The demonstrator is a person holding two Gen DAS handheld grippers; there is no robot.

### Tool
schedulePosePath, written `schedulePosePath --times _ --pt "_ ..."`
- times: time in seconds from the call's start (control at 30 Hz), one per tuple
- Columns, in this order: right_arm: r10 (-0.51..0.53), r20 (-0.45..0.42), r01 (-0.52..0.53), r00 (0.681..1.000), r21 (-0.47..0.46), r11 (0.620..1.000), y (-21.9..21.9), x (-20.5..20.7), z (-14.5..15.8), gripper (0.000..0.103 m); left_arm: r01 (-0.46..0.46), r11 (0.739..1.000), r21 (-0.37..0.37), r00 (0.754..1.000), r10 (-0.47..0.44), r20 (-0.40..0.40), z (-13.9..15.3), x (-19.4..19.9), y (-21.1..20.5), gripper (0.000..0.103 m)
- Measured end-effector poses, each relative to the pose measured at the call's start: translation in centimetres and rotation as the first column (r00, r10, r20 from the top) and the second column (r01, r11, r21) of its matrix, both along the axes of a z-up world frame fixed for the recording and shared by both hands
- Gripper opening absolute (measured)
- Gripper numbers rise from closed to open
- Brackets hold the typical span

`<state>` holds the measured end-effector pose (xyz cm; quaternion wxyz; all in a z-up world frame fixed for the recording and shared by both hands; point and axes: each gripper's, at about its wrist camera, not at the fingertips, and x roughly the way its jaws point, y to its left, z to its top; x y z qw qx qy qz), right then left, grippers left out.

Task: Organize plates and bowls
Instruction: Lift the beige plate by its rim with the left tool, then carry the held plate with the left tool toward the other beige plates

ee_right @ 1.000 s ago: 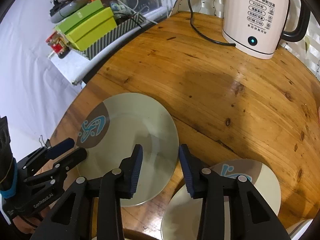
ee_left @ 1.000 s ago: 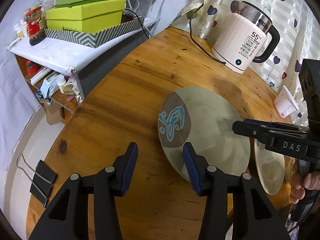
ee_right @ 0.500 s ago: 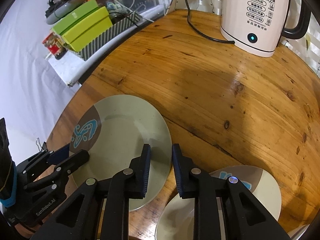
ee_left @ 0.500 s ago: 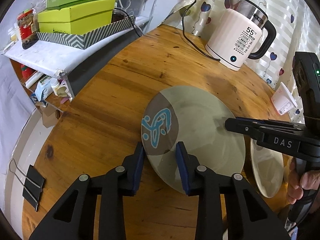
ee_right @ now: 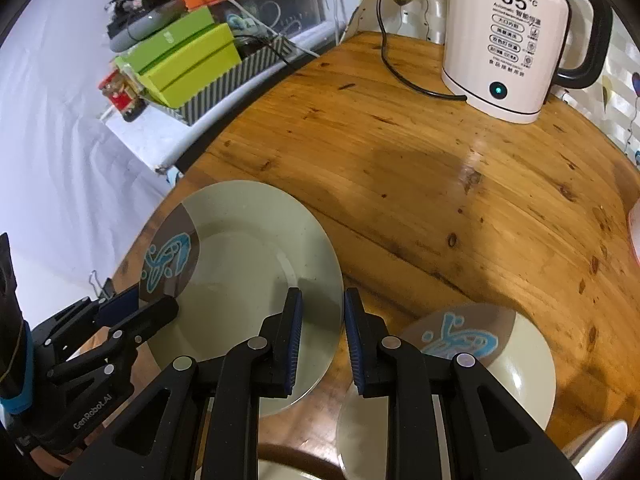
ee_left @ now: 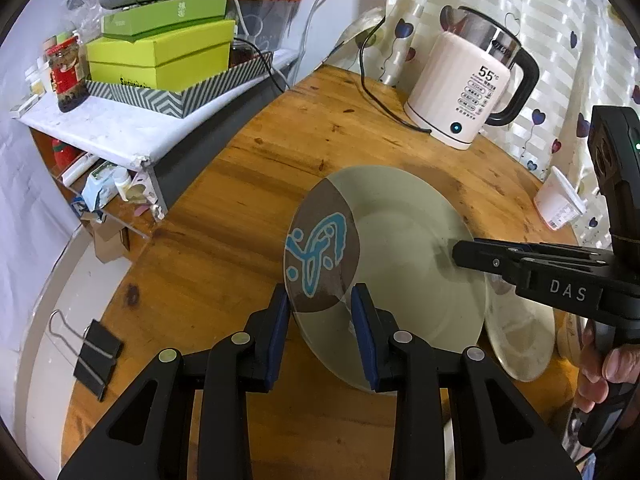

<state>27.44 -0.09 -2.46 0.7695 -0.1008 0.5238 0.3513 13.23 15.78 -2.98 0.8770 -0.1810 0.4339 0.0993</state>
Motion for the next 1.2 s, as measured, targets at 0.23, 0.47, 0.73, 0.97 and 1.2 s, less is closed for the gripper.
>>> schedulePosePath --times 0.23,0.47,0.73,0.97,1.2 --pt "-0.007 0.007 0.007 1.0 0.019 1.0 -1.3 -2.2 1.3 0.021 0.007 1.0 0.017 1.0 -0.007 0.018 1.6 -1.7 -0.9 0.033" --pt "-0.031 0.007 0.031 0.999 0.024 0.999 -3.7 -4.6 2.1 0.021 0.04 0.998 0.038 0.999 -0.042 0.033 3.0 -3.4 -2.7 0.033" --pt "-0.077 -0.007 0.077 0.997 0.02 0.997 -6.9 -7.1 2.1 0.021 0.093 0.995 0.04 0.995 -0.094 0.02 3.0 -5.0 -5.4 0.033" --pt "-0.115 -0.027 0.115 0.993 0.007 0.993 -9.5 -9.0 1.5 0.021 0.144 0.989 0.045 0.99 -0.144 0.003 2.7 -6.2 -7.6 0.033" --pt "-0.14 -0.044 0.139 0.989 -0.009 0.99 -11.3 -11.0 0.7 0.021 0.18 0.983 0.036 0.984 -0.179 -0.02 2.0 -7.4 -9.1 0.033"
